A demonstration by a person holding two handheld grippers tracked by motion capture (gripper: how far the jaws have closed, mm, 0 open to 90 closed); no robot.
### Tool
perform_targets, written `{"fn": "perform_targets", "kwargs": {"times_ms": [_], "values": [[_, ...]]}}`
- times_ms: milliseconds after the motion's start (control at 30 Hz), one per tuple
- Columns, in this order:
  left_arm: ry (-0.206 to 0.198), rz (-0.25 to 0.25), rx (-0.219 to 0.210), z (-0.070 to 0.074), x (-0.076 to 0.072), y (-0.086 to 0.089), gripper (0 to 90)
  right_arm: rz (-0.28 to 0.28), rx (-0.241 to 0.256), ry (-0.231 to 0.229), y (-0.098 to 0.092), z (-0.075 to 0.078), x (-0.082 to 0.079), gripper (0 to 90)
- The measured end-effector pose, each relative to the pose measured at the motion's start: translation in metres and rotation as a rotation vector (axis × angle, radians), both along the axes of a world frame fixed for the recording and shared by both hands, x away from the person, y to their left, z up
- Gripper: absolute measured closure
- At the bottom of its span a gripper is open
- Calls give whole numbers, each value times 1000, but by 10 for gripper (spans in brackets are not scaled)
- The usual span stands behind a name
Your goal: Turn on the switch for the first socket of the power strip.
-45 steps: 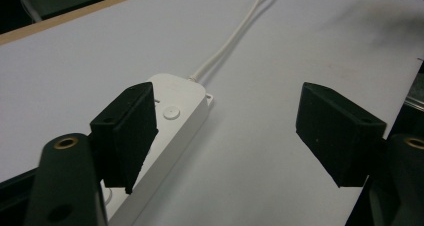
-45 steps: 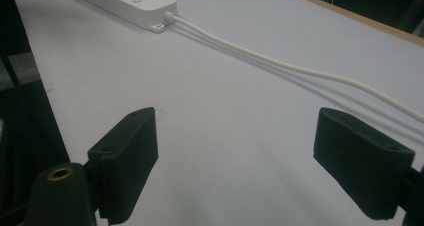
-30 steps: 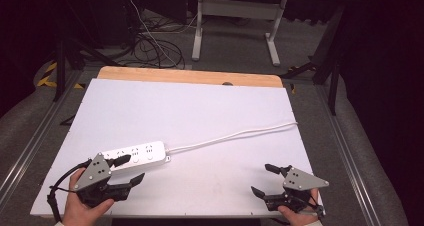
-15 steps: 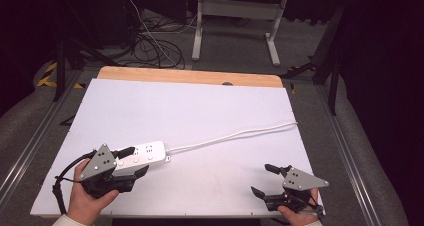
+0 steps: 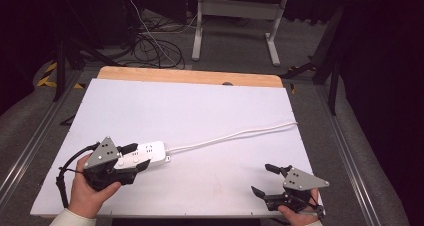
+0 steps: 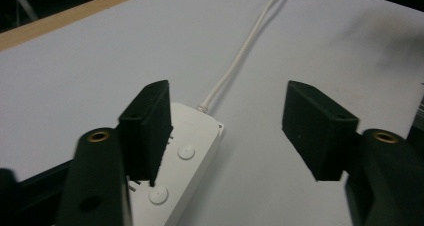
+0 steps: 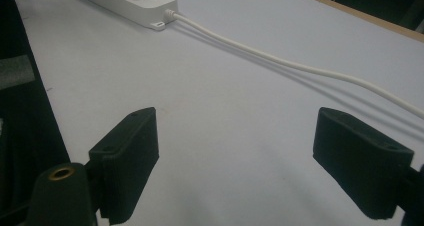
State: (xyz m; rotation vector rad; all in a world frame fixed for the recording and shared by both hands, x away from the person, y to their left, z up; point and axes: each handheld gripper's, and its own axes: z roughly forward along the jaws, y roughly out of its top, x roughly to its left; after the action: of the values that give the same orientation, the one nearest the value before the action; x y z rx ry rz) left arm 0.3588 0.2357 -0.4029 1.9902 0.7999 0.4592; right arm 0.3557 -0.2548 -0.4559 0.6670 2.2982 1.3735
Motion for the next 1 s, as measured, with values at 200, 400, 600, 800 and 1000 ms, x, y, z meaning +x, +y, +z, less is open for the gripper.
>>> {"fn": "perform_targets", "kwargs": {"times_ms": [200,400,600,800,1000], "values": [[62,19,-12,1,9,0,512,0,2,0,0,0,0,192],[70,11,17,2,17,-4,654,-1,-2,4,0,0,0,192],[111,28,46,-1,25,-6,765,-1,0,2,-1,0,0,192],[136,32,61,-3,32,-7,883,2,0,4,0,-1,1,192],[173,37,119,-6,37,-13,900,2,0,5,0,-1,1,192]]}}
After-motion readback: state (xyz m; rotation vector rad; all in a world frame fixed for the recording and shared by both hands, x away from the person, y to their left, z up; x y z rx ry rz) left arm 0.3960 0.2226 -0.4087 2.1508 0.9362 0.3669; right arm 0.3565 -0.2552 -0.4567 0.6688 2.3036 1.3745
